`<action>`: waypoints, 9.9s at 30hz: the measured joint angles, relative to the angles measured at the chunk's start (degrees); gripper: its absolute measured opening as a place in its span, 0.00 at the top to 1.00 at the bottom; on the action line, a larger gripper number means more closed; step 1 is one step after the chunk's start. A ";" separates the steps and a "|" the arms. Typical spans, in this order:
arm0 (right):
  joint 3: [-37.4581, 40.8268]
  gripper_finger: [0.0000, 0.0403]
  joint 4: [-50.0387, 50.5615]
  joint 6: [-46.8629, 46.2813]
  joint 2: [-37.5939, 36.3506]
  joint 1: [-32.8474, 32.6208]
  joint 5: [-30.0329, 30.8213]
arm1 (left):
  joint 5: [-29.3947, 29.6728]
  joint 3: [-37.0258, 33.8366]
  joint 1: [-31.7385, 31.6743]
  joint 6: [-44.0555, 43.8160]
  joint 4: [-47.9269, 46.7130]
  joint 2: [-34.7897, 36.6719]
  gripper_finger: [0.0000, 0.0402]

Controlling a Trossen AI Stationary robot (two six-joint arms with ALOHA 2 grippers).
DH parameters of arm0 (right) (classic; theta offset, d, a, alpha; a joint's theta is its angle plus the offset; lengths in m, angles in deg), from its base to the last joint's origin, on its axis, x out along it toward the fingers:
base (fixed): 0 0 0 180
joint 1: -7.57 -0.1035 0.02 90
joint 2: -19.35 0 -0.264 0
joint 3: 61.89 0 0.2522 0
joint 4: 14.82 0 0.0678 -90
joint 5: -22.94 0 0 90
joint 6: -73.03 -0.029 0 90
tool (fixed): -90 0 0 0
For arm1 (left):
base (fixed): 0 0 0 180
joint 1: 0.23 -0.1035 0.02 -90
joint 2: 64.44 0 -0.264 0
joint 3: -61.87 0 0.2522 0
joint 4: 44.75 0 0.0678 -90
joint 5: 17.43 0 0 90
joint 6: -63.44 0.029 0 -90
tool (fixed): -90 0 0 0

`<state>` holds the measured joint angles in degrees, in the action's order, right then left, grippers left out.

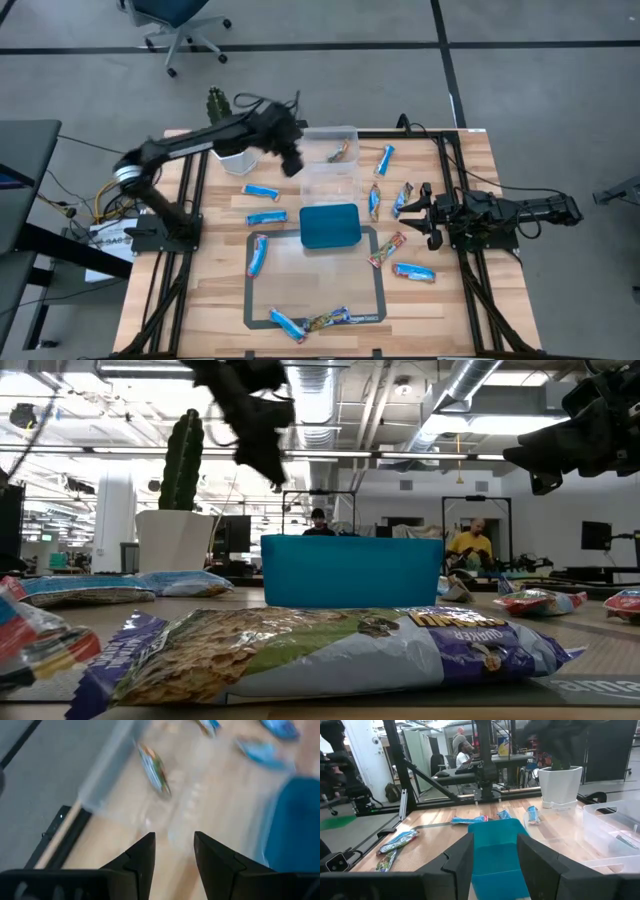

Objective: Pick and place Granola Bars by type
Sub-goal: Put the yellow granola bar into the top transparent bin

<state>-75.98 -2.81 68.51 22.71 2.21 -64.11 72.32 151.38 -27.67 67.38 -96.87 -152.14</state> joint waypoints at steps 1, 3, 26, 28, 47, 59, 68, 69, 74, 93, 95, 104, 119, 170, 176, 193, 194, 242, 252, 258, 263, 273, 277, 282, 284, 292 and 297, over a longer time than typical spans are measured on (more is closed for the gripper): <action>0.00 0.64 0.02 0.00 0.02 -0.01 0.02 | -0.02 -3.52 0.48 0.30 0.78 2.77 0.68; 0.00 0.64 0.00 -0.01 0.00 0.00 0.02 | 0.00 -10.13 1.55 1.17 0.86 8.25 0.68; 0.01 0.64 0.01 -0.01 0.00 0.00 0.02 | 5.24 -30.23 6.88 17.98 -2.60 13.52 0.60; 0.00 0.64 0.01 0.00 0.00 0.00 -0.01 | 5.52 -30.23 6.88 18.00 -0.96 11.84 0.57; 0.00 0.64 -0.04 -0.01 0.01 -0.01 -0.01 | 9.72 -30.27 4.80 22.55 4.98 1.07 0.49; 0.00 0.64 -0.02 -0.02 0.00 0.00 -0.01 | 8.44 -30.25 3.95 22.11 6.29 -2.45 0.59; 0.00 0.64 0.00 0.00 0.00 0.00 -0.01 | 8.50 -30.25 3.82 19.89 6.41 -2.45 0.79; 0.02 0.64 0.00 -0.02 0.00 0.00 -0.01 | 8.50 -30.25 3.82 19.32 6.41 -2.45 0.81; 0.01 0.64 0.00 -0.02 0.00 0.00 -0.01 | 8.57 -30.25 3.82 18.29 6.41 -2.21 0.90; 0.00 0.64 0.00 -0.01 0.00 0.00 0.00 | 7.88 -30.25 1.93 -4.03 15.60 19.31 0.93; 0.00 0.64 0.00 -0.02 0.00 0.00 -0.01 | 7.12 -30.25 1.90 -6.72 17.79 21.49 0.93; 0.00 0.64 0.00 -0.01 0.00 0.00 -0.01 | 5.38 -29.22 0.88 -10.11 29.70 21.68 0.93; 0.00 0.64 0.00 -0.01 0.00 -0.01 -0.01 | 3.44 7.91 -2.43 -2.65 20.23 -7.89 0.93; 0.00 0.64 0.00 -0.02 0.00 0.00 -0.01 | -3.76 39.54 -2.52 -1.39 -9.18 -33.28 0.69; 0.00 0.64 0.02 0.00 0.00 -0.01 -0.01 | -4.52 39.52 -1.70 1.52 -14.91 -32.11 0.69; 0.00 0.64 0.01 0.00 0.02 -0.01 -0.02 | -5.28 22.60 2.38 -3.04 -4.25 -20.29 0.69; 0.00 0.64 -0.03 -0.02 0.00 -0.02 -0.03 | -5.26 18.12 2.49 -4.04 -0.97 -17.80 0.69; 0.00 0.64 0.00 0.00 0.00 0.00 -0.01 | -8.07 -72.50 18.03 -19.11 48.49 74.26 0.69; 0.00 0.64 0.00 -0.01 0.01 -0.01 -0.01 | -9.98 -75.14 18.01 -14.21 46.49 82.56 0.69; 0.00 0.64 0.00 -0.01 0.01 -0.01 -0.01 | -9.37 -75.17 18.01 -11.59 42.04 85.38 0.69; 0.00 0.64 0.00 0.01 0.01 -0.02 -0.01 | -8.90 -75.17 18.01 -4.87 41.89 85.39 0.69; 0.00 0.64 0.00 -0.02 0.00 -0.02 -0.01 | -8.22 -75.23 18.01 -4.71 41.80 85.37 0.69; 0.00 0.64 0.00 -0.01 0.02 0.00 -0.01 | -8.07 -75.28 18.01 -4.56 41.82 85.35 0.69; 0.00 0.64 0.00 -0.02 0.00 -0.02 -0.01 | -8.09 -75.28 18.01 -4.81 41.80 85.35 0.69; 0.00 0.64 0.00 0.01 0.00 0.00 -0.01 | -8.08 -75.30 18.01 -4.33 41.80 85.35 0.69; 0.00 0.64 -3.67 -21.74 0.00 -0.96 -1.51 | -8.09 -75.34 18.01 -4.88 41.80 85.35 0.69; 0.00 0.64 -4.68 -50.64 0.00 -1.38 -1.51 | -8.11 -75.36 18.01 -4.39 41.80 85.35 0.69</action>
<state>-75.99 -7.50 17.87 22.71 0.83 -65.63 64.21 76.01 -9.66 62.99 -55.07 -66.79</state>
